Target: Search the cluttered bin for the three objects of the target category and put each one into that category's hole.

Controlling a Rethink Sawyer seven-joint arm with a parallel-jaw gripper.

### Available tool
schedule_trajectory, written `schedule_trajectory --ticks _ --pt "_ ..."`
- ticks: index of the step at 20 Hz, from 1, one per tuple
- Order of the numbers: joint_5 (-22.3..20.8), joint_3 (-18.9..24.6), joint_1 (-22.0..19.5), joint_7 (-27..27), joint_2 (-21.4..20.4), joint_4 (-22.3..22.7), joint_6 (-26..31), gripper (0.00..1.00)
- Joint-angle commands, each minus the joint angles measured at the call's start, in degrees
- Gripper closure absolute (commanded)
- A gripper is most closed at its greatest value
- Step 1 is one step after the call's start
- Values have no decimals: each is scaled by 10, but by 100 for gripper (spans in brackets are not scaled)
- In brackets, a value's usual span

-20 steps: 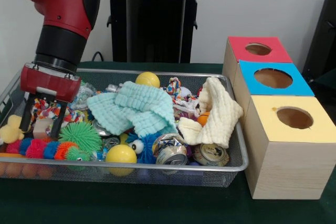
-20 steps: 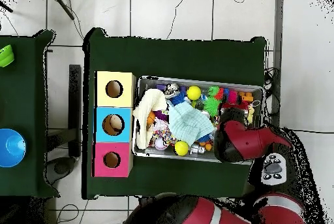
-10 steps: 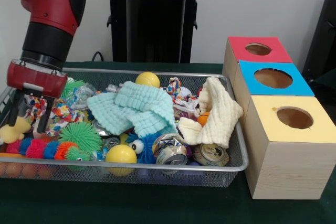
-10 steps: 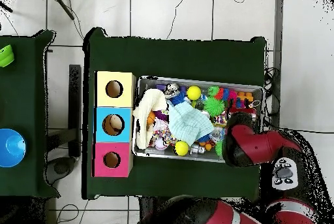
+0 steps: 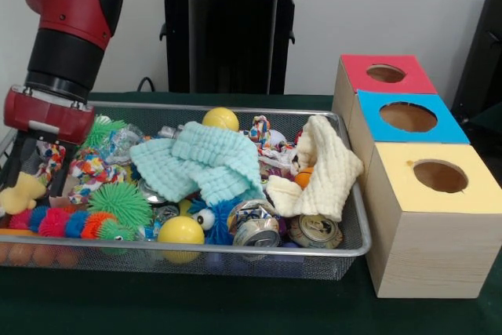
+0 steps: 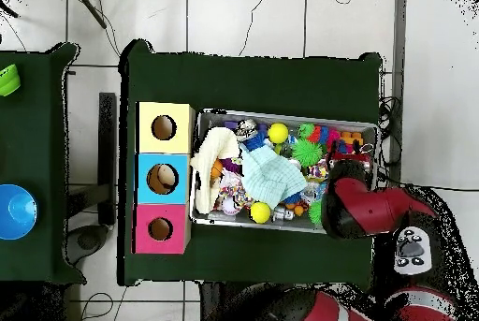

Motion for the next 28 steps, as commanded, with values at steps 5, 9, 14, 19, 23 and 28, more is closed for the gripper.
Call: schedule_trajectory --ticks 5,9,14,19,23,28 --pt "-5 75 -24 41 53 -46 23 0" --pt "-31 105 -48 39 42 -30 58 0" --pt "-34 99 -56 22 35 -23 76 0" --pt "-50 114 -74 9 19 -19 99 0" --pt "-56 123 -84 1 1 -5 118 0" --pt "-41 152 -98 3 -22 36 151 0"
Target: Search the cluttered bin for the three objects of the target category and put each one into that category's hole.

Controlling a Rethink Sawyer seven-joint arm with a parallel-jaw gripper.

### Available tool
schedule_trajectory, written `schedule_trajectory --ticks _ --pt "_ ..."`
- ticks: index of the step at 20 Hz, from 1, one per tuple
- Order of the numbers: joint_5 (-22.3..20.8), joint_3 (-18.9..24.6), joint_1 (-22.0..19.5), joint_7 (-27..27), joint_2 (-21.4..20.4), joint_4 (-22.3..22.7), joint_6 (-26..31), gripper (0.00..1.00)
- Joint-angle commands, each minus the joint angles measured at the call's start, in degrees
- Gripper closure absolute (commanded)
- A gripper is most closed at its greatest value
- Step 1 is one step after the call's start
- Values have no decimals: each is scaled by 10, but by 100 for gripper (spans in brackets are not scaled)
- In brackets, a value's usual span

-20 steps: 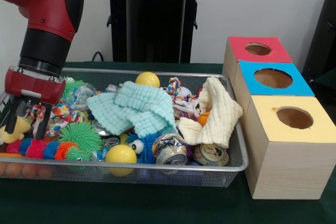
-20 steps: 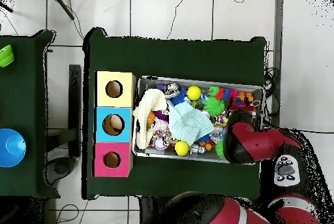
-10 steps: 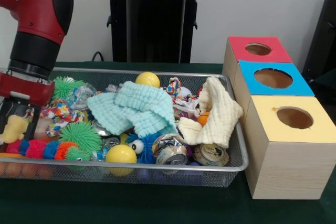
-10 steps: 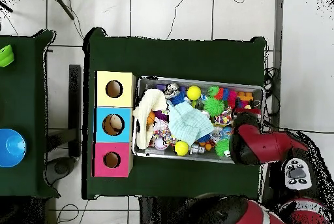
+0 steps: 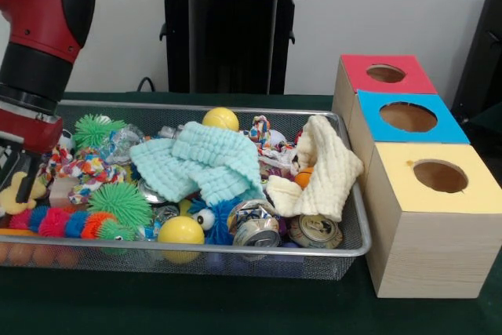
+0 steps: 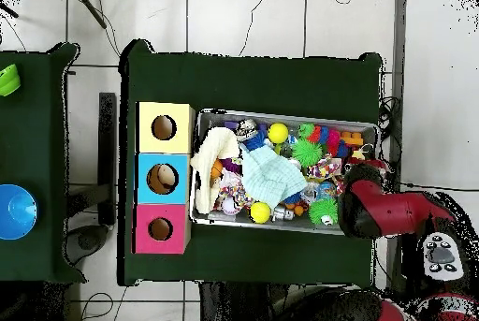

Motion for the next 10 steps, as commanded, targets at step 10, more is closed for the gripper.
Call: schedule_trajectory --ticks 10 --pt "22 28 32 45 -10 59 61 0"
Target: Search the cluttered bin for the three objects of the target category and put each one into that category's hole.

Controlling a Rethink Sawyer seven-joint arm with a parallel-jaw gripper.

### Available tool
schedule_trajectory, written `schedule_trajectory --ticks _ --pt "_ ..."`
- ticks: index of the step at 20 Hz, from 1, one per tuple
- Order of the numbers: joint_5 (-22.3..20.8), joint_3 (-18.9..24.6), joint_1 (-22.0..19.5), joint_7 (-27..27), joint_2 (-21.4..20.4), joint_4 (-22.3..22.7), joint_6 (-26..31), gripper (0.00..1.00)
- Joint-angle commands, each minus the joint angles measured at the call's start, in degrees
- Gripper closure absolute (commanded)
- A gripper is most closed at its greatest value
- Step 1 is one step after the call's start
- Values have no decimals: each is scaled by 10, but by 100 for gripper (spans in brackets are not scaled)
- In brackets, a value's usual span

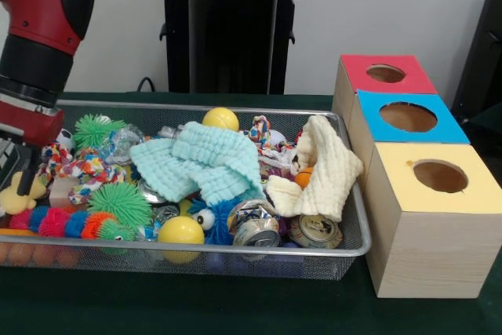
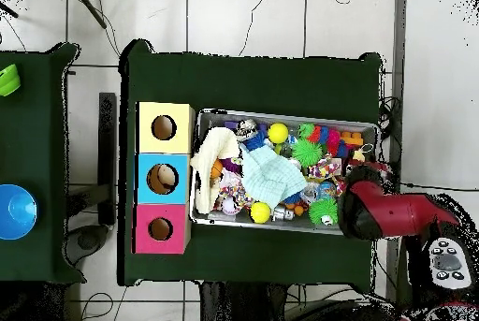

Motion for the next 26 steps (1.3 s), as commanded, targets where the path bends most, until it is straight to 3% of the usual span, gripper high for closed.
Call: schedule_trajectory --ticks 1,4,11,18,26 --pt "29 -7 54 51 17 35 27 0" --pt "62 -45 87 75 30 32 19 0" --pt "59 -21 61 62 37 49 13 0" --pt "30 32 0 25 7 100 63 0" --pt "46 9 0 24 -12 126 82 0"
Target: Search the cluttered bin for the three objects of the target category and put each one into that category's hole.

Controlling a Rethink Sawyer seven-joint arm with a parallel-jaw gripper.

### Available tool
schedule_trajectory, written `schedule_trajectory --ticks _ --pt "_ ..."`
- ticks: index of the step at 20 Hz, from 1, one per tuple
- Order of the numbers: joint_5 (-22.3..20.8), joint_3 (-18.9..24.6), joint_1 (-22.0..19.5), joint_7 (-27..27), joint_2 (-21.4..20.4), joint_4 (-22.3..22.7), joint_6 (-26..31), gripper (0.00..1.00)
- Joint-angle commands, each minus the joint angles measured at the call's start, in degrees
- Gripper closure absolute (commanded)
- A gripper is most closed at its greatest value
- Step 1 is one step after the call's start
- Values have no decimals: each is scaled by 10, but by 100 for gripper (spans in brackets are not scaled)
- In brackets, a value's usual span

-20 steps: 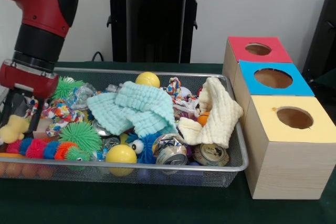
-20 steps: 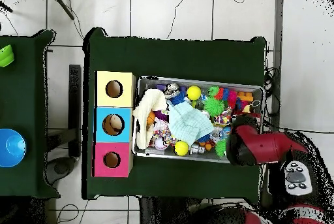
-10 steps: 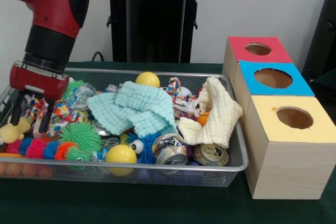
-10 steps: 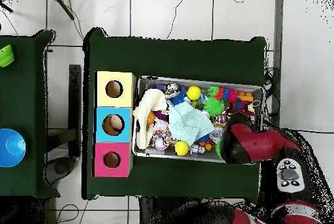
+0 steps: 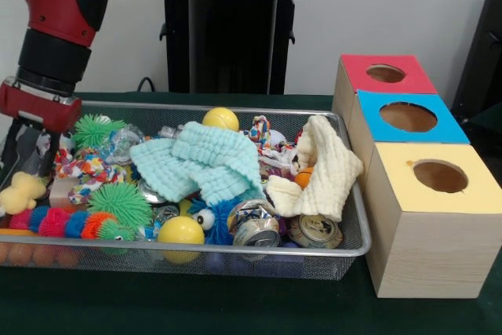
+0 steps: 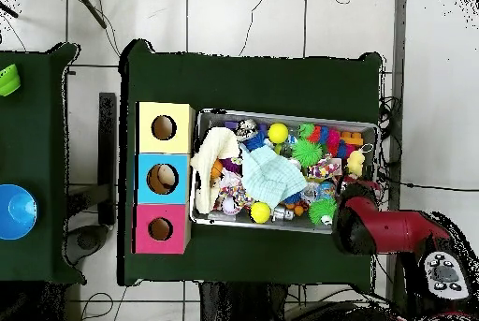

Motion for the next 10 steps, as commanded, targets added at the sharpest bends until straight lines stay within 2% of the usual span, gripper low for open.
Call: schedule_trajectory --ticks 1,10 --pt "9 34 2 27 -9 71 74 0" --pt "43 -10 42 72 25 65 33 0"
